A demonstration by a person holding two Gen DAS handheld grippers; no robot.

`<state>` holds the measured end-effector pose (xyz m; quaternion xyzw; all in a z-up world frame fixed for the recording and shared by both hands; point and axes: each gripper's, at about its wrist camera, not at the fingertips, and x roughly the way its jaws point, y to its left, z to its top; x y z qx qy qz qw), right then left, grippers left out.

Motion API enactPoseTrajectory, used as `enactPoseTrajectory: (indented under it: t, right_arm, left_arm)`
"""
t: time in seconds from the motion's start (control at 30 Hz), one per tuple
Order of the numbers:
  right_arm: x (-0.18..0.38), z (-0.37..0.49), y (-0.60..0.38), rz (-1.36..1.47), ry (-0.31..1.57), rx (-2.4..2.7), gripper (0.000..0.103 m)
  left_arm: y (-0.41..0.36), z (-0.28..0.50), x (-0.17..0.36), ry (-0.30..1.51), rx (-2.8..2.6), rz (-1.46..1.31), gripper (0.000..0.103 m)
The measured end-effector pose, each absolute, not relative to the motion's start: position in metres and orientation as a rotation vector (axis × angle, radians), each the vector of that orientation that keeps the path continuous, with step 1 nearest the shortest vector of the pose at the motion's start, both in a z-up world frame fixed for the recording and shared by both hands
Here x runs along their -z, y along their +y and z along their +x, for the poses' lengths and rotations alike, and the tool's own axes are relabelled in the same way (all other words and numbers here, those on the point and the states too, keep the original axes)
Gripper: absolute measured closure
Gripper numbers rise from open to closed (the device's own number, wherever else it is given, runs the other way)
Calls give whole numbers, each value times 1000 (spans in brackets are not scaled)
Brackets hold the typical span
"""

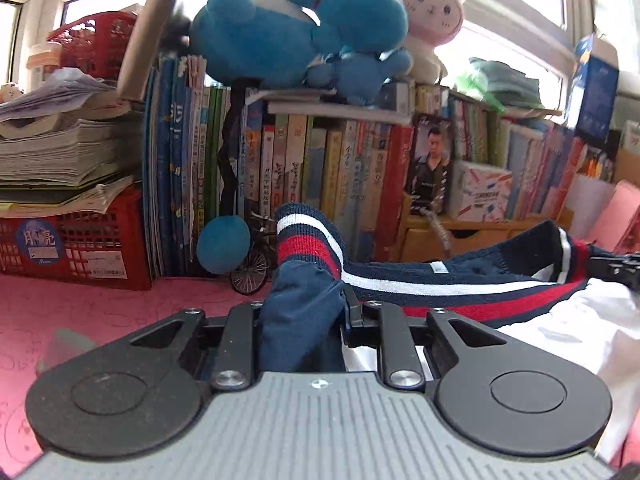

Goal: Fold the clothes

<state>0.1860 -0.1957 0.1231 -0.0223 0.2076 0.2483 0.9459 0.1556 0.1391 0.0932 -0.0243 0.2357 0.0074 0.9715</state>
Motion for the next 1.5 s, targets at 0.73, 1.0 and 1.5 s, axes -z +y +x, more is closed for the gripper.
enactPoseTrajectory:
  t: [0.73,1.0,1.5]
  right_arm:
    - [-86,110,-189,-485,388,-415,22]
    - [-25,19,-82,-865,200,-554,17]
    - [-4,93,-223,-941,486,-95,19]
  left_arm:
    - [130,53,-82,480,-37,94,31]
    - [76,58,-22,587,-176,342,31]
    - [113,64,0,601,-297,391,28]
